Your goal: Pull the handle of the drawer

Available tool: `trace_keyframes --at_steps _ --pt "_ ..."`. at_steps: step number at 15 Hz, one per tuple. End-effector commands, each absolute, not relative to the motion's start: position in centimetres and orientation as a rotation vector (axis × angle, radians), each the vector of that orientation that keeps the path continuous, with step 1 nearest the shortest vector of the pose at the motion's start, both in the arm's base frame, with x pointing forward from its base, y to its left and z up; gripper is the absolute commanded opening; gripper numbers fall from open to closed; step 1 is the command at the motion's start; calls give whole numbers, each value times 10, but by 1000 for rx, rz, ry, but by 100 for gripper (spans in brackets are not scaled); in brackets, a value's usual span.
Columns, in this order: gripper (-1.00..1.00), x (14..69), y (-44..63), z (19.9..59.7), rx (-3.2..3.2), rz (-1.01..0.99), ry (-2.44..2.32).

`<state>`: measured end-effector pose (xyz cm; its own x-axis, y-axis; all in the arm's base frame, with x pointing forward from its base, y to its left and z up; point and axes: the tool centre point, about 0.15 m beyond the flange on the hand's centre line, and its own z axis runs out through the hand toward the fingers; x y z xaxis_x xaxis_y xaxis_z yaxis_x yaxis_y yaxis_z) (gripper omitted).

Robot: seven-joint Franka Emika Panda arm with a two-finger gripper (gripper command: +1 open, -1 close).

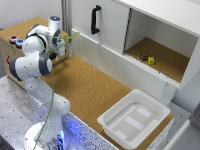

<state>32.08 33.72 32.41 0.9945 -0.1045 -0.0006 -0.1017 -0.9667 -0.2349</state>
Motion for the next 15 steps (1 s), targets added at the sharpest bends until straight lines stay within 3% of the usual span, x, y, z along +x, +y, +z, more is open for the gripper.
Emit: trace_keyframes --at_steps 1,6,7,15 --pt "100 356 345 291 -2768 186 -72" --pt "100 358 346 297 -2756 165 -73" --pt "-100 355 347 297 -2762 155 -81" --pt "-100 351 342 295 -2768 115 -185"
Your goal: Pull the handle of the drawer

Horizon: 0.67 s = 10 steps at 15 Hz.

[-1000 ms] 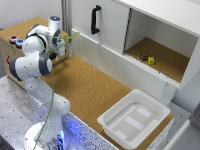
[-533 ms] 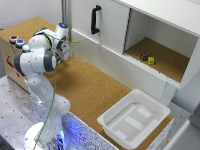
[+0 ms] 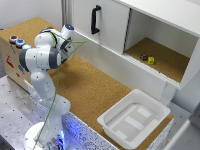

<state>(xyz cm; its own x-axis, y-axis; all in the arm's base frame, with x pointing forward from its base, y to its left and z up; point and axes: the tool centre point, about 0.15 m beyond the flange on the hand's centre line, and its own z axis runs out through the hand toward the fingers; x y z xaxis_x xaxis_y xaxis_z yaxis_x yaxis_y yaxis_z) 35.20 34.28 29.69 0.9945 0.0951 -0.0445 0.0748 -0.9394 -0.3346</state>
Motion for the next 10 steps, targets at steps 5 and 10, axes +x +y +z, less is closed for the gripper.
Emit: trace_keyframes --at_steps 5,10 --pt "-100 353 340 289 -2751 105 -238" --pt "-100 356 314 283 -2748 101 -217"
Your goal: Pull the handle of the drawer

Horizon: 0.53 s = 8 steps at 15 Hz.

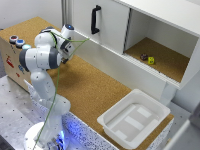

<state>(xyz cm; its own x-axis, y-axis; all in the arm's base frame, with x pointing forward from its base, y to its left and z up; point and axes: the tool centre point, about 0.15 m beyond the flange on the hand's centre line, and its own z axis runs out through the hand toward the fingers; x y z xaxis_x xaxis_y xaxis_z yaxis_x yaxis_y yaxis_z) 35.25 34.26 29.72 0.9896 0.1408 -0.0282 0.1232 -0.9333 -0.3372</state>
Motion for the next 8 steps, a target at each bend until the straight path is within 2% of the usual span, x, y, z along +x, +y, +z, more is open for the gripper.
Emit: trace_keyframes --at_steps 1,8 --pt "-100 356 306 282 -2747 97 -202" --pt "-100 357 251 268 -2742 87 -117"
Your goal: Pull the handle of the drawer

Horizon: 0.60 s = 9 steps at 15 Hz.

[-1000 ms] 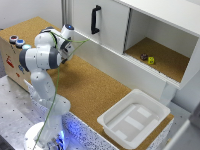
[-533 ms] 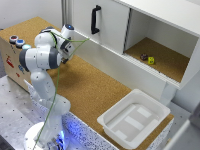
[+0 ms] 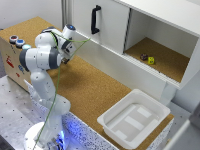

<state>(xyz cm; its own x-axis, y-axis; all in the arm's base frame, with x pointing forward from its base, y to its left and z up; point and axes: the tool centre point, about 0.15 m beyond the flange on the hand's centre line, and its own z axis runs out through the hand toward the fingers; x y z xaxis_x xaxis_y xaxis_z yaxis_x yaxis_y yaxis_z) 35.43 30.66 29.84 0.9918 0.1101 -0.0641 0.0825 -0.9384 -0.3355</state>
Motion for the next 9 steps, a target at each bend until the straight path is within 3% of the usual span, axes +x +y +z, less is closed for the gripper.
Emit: trace_keyframes --at_steps 1,9 --pt "-100 357 240 266 -2745 92 -103" --pt "-100 360 157 259 -2782 51 -11"
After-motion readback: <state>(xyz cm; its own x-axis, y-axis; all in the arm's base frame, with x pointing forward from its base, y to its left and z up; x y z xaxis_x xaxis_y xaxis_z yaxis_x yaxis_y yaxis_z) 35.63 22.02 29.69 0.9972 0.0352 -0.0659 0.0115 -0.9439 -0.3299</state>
